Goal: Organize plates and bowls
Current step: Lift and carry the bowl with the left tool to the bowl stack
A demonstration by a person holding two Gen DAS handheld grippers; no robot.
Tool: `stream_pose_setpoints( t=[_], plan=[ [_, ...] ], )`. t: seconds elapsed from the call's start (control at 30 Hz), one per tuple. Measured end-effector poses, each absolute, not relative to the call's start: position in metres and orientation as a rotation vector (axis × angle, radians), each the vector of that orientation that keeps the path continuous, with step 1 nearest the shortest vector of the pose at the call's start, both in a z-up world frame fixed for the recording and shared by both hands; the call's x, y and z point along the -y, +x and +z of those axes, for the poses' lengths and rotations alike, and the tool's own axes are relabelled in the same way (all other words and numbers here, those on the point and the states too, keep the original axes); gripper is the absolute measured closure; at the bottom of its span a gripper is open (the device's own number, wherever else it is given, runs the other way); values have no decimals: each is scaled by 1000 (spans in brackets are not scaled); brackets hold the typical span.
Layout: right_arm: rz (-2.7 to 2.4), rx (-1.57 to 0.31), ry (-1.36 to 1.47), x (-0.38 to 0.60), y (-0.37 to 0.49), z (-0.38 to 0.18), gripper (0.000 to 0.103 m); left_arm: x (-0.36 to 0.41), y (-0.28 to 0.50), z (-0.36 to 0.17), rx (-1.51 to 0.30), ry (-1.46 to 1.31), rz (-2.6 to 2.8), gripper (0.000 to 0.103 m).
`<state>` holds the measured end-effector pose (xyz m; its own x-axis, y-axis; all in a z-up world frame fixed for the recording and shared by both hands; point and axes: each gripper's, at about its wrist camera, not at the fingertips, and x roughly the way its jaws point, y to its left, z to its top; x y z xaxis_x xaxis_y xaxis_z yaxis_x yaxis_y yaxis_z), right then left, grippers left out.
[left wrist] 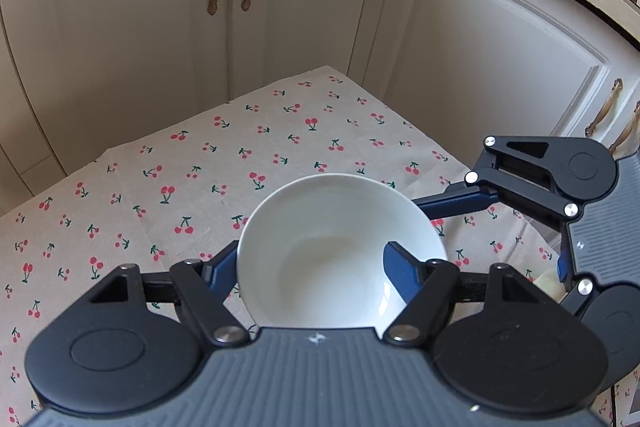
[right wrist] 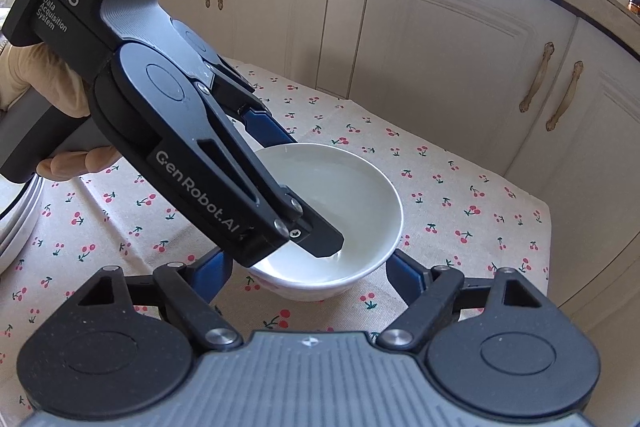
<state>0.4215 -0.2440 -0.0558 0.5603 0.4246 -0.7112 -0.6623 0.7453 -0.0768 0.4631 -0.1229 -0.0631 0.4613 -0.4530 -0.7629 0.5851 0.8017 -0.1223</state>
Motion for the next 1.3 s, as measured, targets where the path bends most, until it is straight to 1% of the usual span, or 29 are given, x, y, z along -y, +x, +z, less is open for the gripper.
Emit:
stream_pose_setpoints(
  t=[0.27, 0.8, 1.3],
  plan=[
    [650, -736, -364, 249, 401, -43, 16, 127, 440, -46, -869, 166, -657, 29],
    [626, -712, -328, 262, 331, -5, 16, 138, 364, -11, -818, 181, -673, 29],
    [596, -696, -339, 268, 261, 21, 16, 138, 296, 5, -804, 206, -684, 29]
  ],
)
